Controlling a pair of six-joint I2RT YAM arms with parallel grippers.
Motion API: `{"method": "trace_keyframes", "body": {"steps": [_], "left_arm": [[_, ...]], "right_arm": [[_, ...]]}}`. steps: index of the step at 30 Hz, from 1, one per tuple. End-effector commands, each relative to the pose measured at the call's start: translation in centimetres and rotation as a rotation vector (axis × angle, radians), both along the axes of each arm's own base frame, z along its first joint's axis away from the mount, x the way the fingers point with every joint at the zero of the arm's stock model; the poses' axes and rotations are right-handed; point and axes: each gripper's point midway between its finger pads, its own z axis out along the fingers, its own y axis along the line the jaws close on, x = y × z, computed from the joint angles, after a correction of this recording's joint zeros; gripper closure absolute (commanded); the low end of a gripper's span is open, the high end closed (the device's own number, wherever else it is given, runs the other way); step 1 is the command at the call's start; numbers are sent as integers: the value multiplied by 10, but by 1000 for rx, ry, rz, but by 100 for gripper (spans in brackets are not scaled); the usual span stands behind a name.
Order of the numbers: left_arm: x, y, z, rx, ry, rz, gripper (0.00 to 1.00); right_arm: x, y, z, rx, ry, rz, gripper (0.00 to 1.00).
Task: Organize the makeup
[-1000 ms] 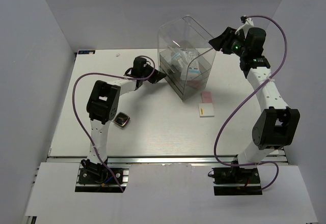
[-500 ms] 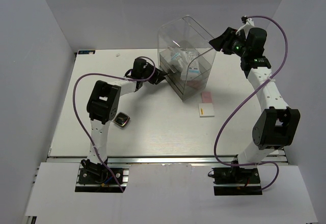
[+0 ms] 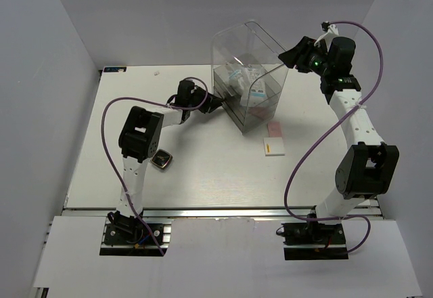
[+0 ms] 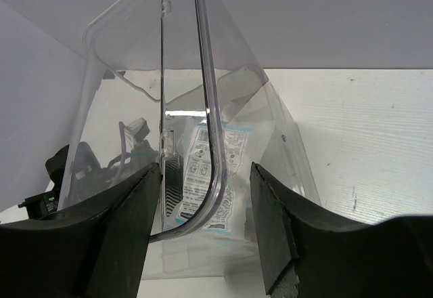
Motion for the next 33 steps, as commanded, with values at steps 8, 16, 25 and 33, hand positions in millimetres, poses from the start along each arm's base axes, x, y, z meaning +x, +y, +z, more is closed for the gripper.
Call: {"method": "trace_keyframes", "body": {"steps": [8,16,25,33], "left_arm": [[-10,-23,18,-152,-85,-48,80],[-18,-20,19,-192,-80,-41,100],[-41,22,23,-130,-76,-13,100],[-65,59,20,-63,-57,-16,100]], "right_arm": [[-8,-1,-19,-12,66,8,39],[-7,-2,-19,-22,62,5,39],[-4,-9,-33,-61,79,-22,39],[1,-14,-45,-91,96,-42,39]]}}
